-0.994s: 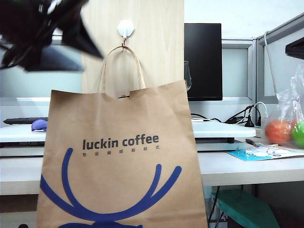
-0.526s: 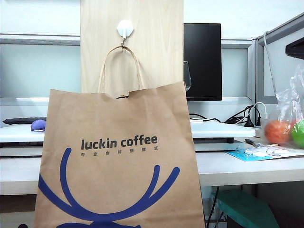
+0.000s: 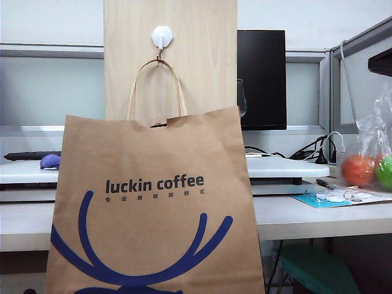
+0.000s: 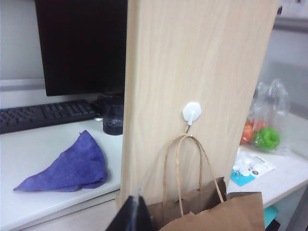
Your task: Pick up the paper bag and hang it on the hook.
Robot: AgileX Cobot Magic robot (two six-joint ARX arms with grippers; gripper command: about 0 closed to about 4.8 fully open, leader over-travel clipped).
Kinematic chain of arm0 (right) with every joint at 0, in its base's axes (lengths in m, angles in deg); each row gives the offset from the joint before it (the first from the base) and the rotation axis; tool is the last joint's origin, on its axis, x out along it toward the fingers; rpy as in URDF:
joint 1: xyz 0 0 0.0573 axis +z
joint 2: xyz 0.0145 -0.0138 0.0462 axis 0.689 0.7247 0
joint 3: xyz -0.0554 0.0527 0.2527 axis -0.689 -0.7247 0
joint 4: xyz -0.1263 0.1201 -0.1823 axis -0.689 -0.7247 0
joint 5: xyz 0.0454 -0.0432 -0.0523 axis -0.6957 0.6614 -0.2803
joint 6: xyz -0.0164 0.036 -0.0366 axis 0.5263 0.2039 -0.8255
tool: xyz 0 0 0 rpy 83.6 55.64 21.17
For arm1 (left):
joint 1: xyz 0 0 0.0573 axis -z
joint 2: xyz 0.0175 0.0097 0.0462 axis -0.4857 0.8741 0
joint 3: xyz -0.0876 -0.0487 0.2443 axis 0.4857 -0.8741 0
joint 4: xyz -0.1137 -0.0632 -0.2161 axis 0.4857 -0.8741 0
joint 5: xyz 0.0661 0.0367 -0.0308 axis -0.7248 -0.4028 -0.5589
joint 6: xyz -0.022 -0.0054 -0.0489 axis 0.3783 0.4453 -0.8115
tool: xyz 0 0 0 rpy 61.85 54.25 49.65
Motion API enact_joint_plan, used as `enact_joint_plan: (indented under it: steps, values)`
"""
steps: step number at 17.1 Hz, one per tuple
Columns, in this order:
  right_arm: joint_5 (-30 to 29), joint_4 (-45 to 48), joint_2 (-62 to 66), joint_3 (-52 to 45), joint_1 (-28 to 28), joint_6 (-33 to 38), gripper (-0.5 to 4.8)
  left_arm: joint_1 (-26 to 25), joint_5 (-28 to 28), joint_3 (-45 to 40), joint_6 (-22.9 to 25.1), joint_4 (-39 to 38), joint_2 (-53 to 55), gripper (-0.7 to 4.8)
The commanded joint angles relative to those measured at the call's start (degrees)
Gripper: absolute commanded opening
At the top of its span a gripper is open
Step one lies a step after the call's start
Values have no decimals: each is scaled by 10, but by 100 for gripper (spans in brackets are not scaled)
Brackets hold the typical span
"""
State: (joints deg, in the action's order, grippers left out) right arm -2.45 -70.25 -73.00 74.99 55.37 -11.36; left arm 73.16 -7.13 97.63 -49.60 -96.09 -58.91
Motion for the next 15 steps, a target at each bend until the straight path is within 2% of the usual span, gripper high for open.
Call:
enact_joint_plan:
  steps: [1,7,8,9,10,11,14,15]
  values:
    - [0,6,0,-4,0,0,-1,0,-2,1,0,-2,-19,-6]
    - [0,6,0,-4,0,0,0,0,-3,1,0,-2,-22,-6]
    - [0,6,0,-4,0,0,0,-15,-2,1,26,-3,-22,-6]
    - [0,6,0,-4,0,0,0,-43,5,1,111,-2,-22,-6]
    - [0,6,0,-4,0,0,0,-80,15,1,147,-3,-22,-6]
    - [0,6,0,-4,0,0,0,-110,14,1,153,-1,-22,-6]
    - [0,6,0,-4,0,0,0,-252,12,1,152,-9,-23,-6]
    - [0,6,0,-4,0,0,0,-276,11,1,152,-10,-23,-6]
